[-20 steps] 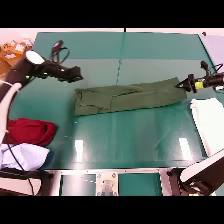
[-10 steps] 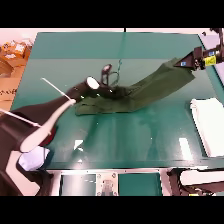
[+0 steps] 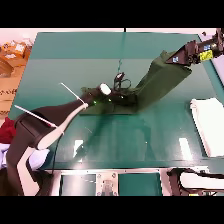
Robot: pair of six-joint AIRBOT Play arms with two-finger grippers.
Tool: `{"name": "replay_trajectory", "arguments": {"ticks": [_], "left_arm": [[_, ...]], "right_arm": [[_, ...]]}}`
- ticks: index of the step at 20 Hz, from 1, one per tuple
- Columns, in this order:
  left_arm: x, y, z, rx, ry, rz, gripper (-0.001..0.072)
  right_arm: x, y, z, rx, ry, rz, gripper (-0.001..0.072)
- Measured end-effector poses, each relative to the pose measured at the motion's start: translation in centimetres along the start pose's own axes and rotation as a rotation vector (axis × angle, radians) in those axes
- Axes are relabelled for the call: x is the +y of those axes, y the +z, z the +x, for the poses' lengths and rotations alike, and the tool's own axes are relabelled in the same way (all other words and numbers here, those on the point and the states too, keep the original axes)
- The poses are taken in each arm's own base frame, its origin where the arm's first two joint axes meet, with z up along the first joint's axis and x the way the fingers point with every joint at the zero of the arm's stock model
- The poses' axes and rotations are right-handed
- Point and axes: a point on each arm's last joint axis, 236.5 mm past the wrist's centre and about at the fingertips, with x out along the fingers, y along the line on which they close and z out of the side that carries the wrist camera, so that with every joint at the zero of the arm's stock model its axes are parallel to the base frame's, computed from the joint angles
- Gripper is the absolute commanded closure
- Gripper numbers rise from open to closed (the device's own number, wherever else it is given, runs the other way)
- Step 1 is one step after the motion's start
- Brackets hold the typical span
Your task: Fold the shirts.
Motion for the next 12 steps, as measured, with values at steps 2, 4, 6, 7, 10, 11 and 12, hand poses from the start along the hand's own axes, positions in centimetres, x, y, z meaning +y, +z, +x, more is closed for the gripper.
{"name": "replay_trajectory", "arguments": {"ticks": [2, 4, 6, 7, 10, 11, 12], "left_arm": [[0.2, 1.1, -3.1, 0.068, -0.004, 0.041, 0.0680], [1.6, 3.2, -7.5, 0.104, 0.052, 0.086, 0.0679], [3.8, 5.0, -12.9, 0.135, 0.157, 0.125, 0.0679], [5.0, 6.3, -15.9, 0.130, 0.219, 0.138, 0.0679], [8.5, 8.9, -24.3, 0.101, 0.376, 0.130, 0.0679], [9.4, 9.3, -26.7, 0.089, 0.414, 0.116, 0.0679], [10.3, 9.7, -28.8, 0.076, 0.445, 0.100, 0.0679]], "right_arm": [[0.4, 0.3, 0.4, -0.011, 0.002, -0.007, 0.0699], [1.0, 0.7, 1.2, -0.021, 0.008, -0.005, 0.0698], [1.8, 1.0, 2.9, -0.027, 0.022, 0.001, 0.0698], [2.4, 1.1, 4.2, -0.028, 0.033, 0.008, 0.0699], [4.8, 1.1, 9.8, -0.020, 0.080, 0.017, 0.0698], [6.1, 1.0, 12.3, -0.017, 0.104, 0.016, 0.0698], [7.4, 0.9, 15.1, -0.017, 0.123, 0.013, 0.0698]]}}
